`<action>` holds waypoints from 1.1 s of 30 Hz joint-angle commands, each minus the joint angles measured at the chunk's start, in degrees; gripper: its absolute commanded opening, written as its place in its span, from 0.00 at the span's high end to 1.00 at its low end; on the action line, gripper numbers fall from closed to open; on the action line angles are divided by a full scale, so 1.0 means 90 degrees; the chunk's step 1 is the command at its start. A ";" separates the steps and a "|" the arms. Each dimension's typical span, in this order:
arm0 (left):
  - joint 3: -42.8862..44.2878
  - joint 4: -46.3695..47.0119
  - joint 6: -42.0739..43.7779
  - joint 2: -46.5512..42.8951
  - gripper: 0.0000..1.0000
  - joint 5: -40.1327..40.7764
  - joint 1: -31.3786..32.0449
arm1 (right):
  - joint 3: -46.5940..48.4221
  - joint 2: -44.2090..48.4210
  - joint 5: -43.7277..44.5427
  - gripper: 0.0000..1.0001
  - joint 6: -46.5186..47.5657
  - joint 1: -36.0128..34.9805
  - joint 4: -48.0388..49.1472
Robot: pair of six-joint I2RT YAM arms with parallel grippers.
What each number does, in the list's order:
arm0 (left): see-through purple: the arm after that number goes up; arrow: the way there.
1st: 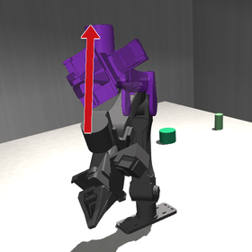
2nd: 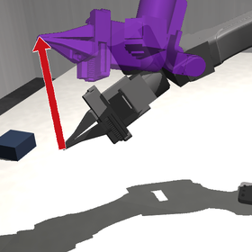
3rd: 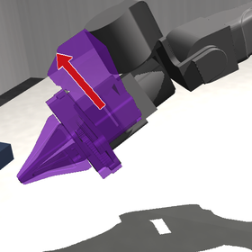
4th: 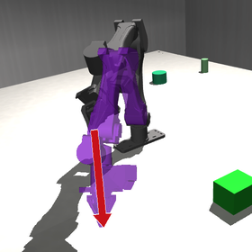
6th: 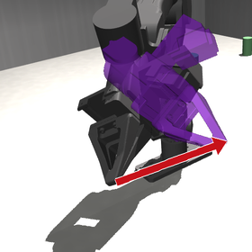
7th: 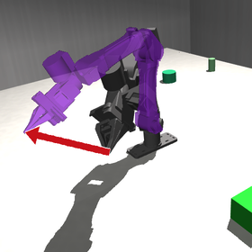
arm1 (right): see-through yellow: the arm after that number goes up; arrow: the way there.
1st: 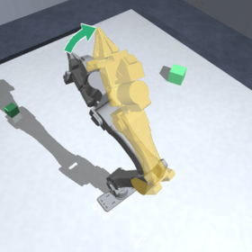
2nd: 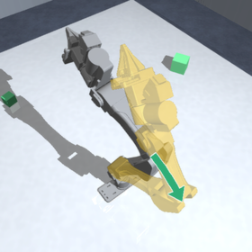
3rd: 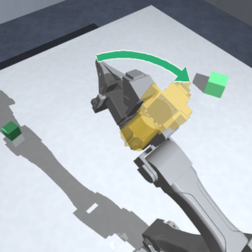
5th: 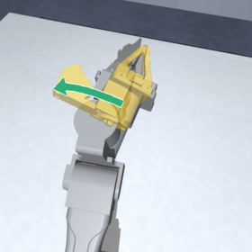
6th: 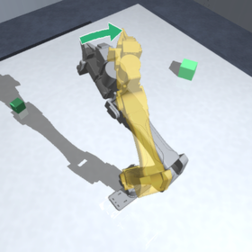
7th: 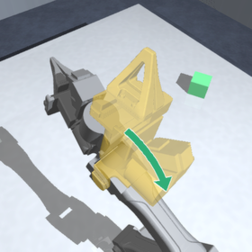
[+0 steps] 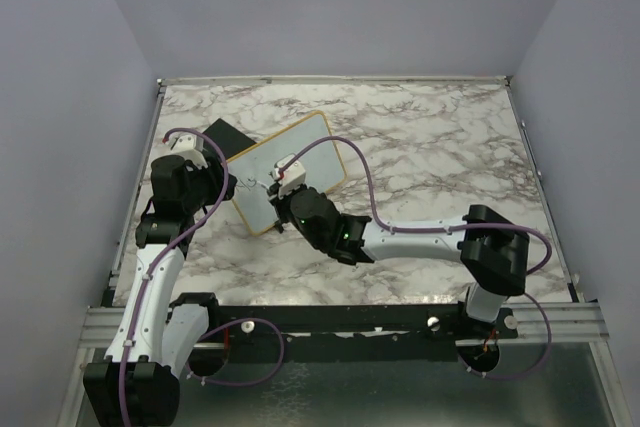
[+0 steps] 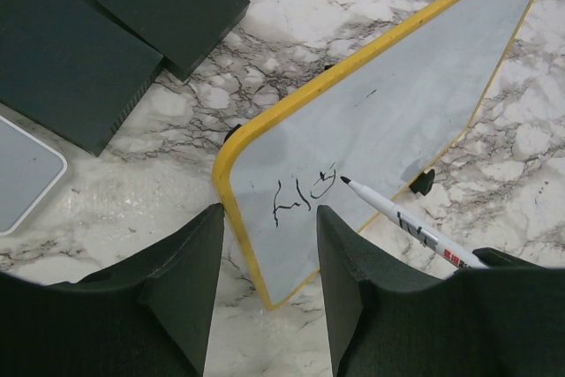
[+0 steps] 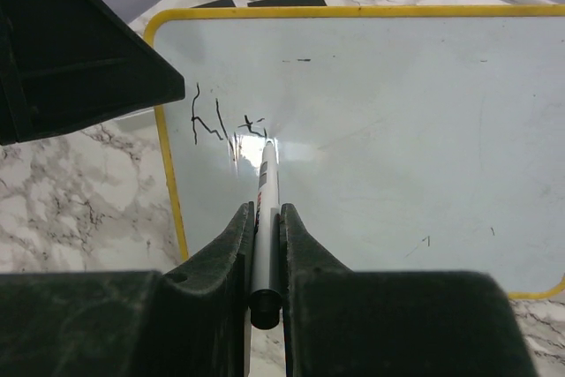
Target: Write a sentence on the whiteboard
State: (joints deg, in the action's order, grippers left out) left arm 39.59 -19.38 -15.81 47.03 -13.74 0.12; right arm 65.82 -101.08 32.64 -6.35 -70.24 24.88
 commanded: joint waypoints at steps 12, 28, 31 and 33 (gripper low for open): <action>-0.0063 0.0066 0.0018 -0.0134 0.51 -0.0135 0.0045 | -0.0354 0.0523 -0.0258 1.00 0.0113 -0.0028 0.0442; -0.0061 0.0067 0.0016 -0.0157 0.51 -0.0153 0.0045 | -0.0056 0.0121 -0.0113 1.00 0.0322 -0.0016 0.0410; -0.0068 0.0067 0.0028 -0.0156 0.51 -0.0153 0.0045 | -0.0003 0.0051 -0.0083 1.00 0.0342 -0.0009 0.0394; -0.0072 0.0064 0.0028 -0.0157 0.51 -0.0158 0.0045 | 0.0018 0.0009 -0.0072 1.00 0.0344 -0.0009 0.0389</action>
State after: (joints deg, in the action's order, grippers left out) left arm 39.57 -19.38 -15.81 46.44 -13.74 0.14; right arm 64.05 -99.24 31.24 -4.14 -70.24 27.57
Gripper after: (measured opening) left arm 0.487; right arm 0.135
